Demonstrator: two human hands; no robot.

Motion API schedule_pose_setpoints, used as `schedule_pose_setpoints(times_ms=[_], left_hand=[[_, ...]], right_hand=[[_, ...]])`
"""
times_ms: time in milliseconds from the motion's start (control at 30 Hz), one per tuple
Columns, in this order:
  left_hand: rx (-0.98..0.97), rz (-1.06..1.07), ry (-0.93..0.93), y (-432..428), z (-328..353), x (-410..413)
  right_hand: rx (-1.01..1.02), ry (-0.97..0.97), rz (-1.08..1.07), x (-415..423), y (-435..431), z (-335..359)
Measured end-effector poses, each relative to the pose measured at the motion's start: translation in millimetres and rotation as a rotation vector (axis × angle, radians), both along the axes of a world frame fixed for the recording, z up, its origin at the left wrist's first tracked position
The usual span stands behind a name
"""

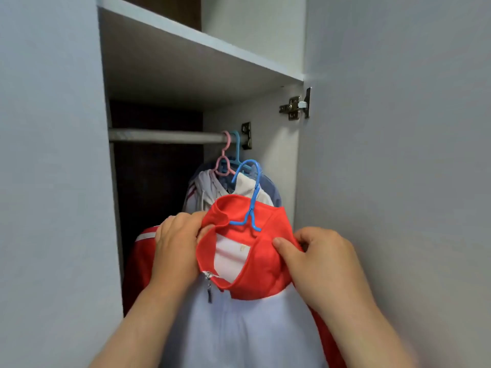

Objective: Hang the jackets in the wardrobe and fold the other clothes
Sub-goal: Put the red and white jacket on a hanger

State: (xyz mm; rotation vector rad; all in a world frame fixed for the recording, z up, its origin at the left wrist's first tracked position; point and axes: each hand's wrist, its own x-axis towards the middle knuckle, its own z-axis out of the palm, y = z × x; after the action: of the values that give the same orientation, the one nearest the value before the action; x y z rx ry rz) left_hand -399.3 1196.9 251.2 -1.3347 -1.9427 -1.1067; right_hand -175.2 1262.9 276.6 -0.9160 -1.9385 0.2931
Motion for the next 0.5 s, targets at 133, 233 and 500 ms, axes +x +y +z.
schedule_pose_setpoints(times_ms=[133,233,500], left_hand=[[-0.121,0.169,0.078,-17,15,3],[-0.088,0.191,0.003,-24,33,2],[0.304,0.075,-0.267,-20,65,-5]], right_hand=[[-0.033,-0.005,0.065,3,-15,7],[0.036,-0.02,0.111,4,-27,14],[0.054,0.01,0.093,8,-11,39]])
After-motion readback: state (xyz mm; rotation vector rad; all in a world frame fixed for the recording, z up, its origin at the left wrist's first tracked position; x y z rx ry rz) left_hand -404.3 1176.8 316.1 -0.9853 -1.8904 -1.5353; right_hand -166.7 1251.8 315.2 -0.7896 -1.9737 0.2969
